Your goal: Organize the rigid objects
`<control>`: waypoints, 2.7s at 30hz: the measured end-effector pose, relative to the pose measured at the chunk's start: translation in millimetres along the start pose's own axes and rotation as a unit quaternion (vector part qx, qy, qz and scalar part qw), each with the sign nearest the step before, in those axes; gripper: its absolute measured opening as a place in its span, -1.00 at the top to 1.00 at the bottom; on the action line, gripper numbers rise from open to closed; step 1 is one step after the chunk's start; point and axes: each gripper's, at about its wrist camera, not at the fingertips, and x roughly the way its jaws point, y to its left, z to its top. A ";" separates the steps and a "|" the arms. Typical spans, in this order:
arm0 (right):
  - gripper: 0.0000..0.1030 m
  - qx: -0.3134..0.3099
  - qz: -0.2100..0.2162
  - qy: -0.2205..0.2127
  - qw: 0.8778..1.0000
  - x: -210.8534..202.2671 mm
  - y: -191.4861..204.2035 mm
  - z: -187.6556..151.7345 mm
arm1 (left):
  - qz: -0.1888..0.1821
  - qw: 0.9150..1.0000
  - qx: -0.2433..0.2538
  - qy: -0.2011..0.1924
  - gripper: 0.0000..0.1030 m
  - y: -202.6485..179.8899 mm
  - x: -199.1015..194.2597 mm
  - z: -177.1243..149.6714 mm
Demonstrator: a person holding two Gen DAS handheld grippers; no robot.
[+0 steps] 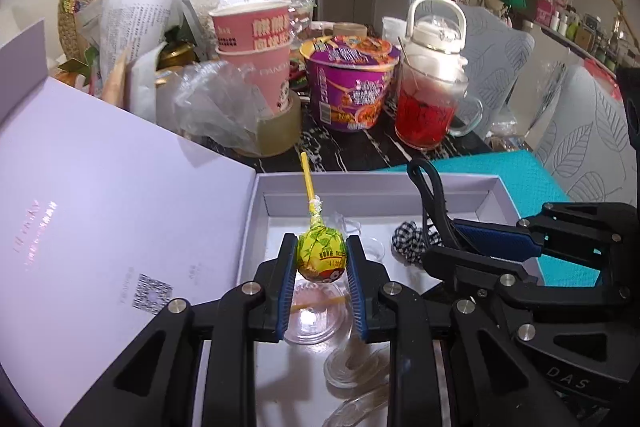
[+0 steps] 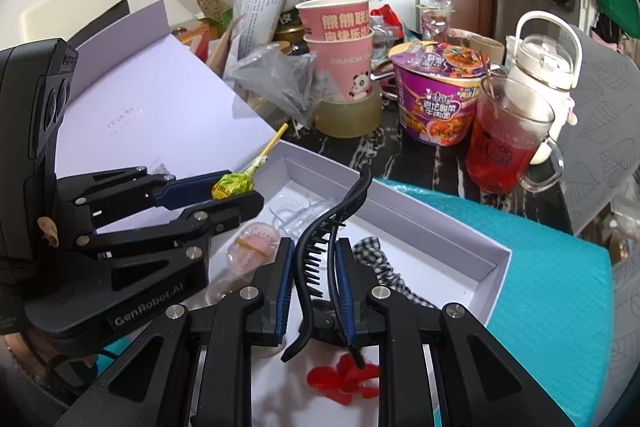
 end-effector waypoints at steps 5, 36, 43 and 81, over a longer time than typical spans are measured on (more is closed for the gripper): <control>0.60 0.012 0.011 0.017 1.000 11.5 -3.9 -2.3 | 0.002 1.000 0.003 0.012 0.53 -3.2 8.8 -3.5; 0.58 0.026 -0.010 0.058 0.998 26.4 -13.4 -7.2 | 0.003 0.995 -0.006 0.099 0.53 -3.6 40.8 -11.7; 0.29 0.033 -0.019 0.048 0.998 16.6 -15.4 -5.2 | 0.006 0.995 -0.011 0.102 0.52 -4.7 36.6 -9.6; 0.22 -0.009 -0.084 -0.033 0.996 -110.3 38.7 -19.7 | 0.057 0.998 -0.022 0.001 0.51 -8.6 -109.1 0.2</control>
